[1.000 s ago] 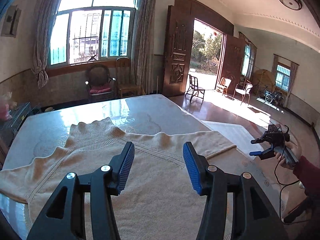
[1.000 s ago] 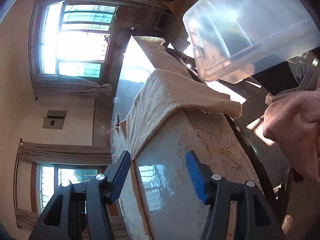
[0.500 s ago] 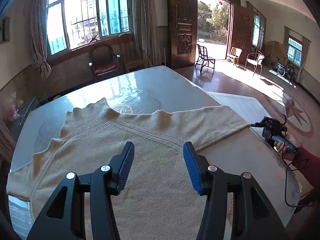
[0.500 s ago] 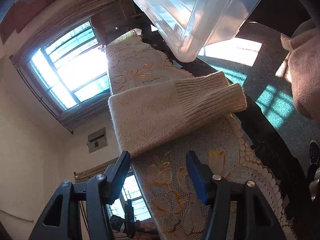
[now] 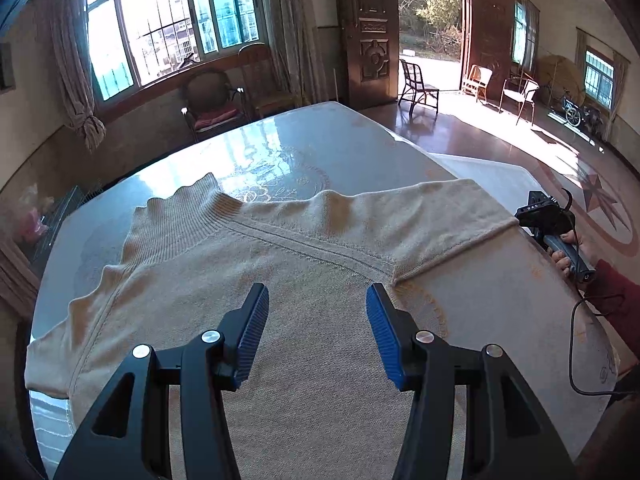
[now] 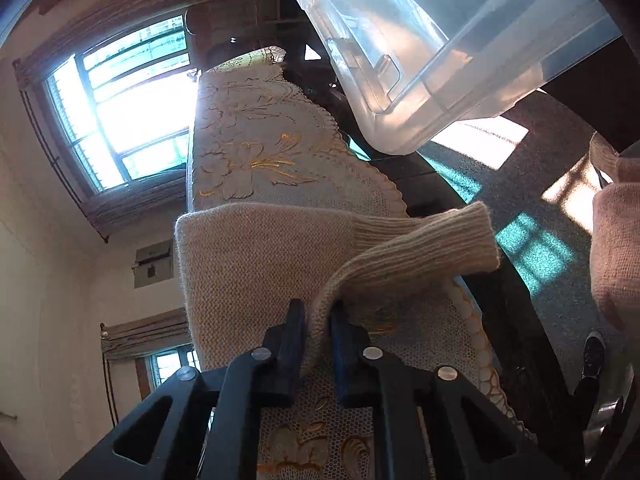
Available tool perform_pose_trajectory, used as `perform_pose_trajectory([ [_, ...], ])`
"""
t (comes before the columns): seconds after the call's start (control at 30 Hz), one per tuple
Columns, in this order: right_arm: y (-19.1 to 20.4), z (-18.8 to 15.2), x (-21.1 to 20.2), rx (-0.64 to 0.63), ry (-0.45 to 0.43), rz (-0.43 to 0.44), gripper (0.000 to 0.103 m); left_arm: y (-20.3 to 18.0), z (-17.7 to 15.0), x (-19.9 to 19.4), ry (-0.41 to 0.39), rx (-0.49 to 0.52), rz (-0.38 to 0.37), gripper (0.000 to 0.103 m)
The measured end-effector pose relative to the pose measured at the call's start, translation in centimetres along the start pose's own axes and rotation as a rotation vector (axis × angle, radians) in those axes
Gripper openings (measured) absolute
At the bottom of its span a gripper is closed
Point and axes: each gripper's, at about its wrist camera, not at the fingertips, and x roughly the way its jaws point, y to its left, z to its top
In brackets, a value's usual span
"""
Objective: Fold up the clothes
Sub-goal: 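Grasp the sleeve cuff with the right gripper and lift it, then fold the sleeve across the sweater body with the right gripper and release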
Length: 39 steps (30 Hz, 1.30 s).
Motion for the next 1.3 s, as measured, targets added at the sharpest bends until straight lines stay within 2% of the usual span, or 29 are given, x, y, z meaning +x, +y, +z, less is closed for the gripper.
perform_pose_trajectory([
  [0.07,1.3,0.0,-0.3,-0.051,-0.025,-0.018,0.005,0.2,-0.2,0.1,0.007,-0.006,0.003,0.054],
  [0.2,2.9,0.5,-2.1,-0.09,-0.123,-0.009,0.005,0.6,-0.6,0.4,0.013,-0.014,0.001,0.054],
  [0.4,5.2,0.0,-5.1,-0.111,-0.227,0.119,0.005,1.4,-1.3,-0.1,-0.005,-0.042,-0.011,0.054],
  [0.53,8.1,-1.2,-5.9,-0.145,-0.261,0.233,0.005,2.6,-2.1,-0.8,-0.033,-0.084,-0.029,0.054],
  [0.7,13.0,-3.2,-4.0,-0.215,-0.261,0.292,0.005,5.0,-3.5,-3.0,-0.092,-0.135,-0.044,0.054],
  [0.83,17.9,-6.1,-0.4,-0.296,-0.198,0.318,0.005,7.6,-5.3,-4.8,-0.13,-0.174,-0.032,0.054],
  [0.93,21.8,-8.8,3.9,-0.357,-0.136,0.324,0.005,10.5,-7.0,-5.7,-0.143,-0.23,-0.02,0.054],
  [1.13,27.7,-14.5,15.0,-0.402,-0.026,0.335,0.005,16.9,-10.6,-7.2,-0.159,-0.323,-0.002,0.054],
  [1.3,31.1,-21.3,25.4,-0.478,0.073,0.275,0.005,21.6,-13.6,-8.0,-0.163,-0.35,-0.019,0.054],
])
